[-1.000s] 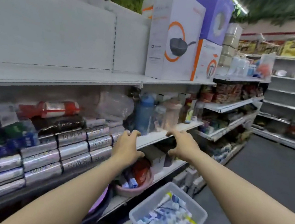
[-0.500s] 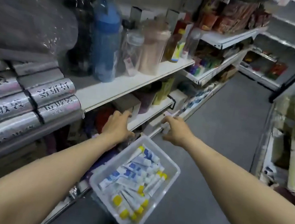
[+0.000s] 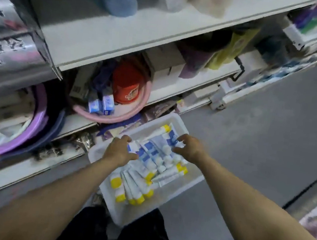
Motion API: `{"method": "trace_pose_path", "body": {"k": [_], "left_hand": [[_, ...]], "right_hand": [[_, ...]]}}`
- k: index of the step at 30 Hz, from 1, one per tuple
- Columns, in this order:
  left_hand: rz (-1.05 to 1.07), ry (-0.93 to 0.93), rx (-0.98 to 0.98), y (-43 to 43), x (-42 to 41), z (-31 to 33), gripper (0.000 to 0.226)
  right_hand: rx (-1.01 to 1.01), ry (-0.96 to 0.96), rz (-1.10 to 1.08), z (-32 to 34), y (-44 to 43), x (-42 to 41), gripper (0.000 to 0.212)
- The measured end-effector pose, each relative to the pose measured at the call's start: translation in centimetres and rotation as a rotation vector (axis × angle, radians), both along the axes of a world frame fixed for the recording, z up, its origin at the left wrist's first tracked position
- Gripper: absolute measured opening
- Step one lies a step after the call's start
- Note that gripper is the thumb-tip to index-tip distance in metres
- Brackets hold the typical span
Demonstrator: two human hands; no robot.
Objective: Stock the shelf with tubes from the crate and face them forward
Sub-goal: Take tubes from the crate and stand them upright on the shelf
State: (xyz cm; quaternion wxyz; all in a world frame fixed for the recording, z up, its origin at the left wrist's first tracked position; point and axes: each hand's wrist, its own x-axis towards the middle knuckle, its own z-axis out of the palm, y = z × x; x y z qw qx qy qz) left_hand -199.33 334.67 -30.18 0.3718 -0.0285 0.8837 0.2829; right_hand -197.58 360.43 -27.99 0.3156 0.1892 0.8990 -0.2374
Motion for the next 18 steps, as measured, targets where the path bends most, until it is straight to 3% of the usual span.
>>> {"method": "trace_pose_path", "body": {"k": [9,14,18], "left_hand": [[0.572,-0.235,-0.102,1.6,5.3,-7.7,0.075],[0.713,-0.21,-0.227,1.1,7.3,-10.4,0.081],[0.817,-0.235,-0.207,0.9,7.0,-12.1,0.084]], "right_hand": [[-0.18,-0.142,0.04,-9.9,1.0,-1.9,0.048],[-0.228,-0.043,0.095,-12.4,-0.5,-3.9,0.045],[-0.2,0.124,0.225,-13.8,-1.2,-6.0,0.052]]}}
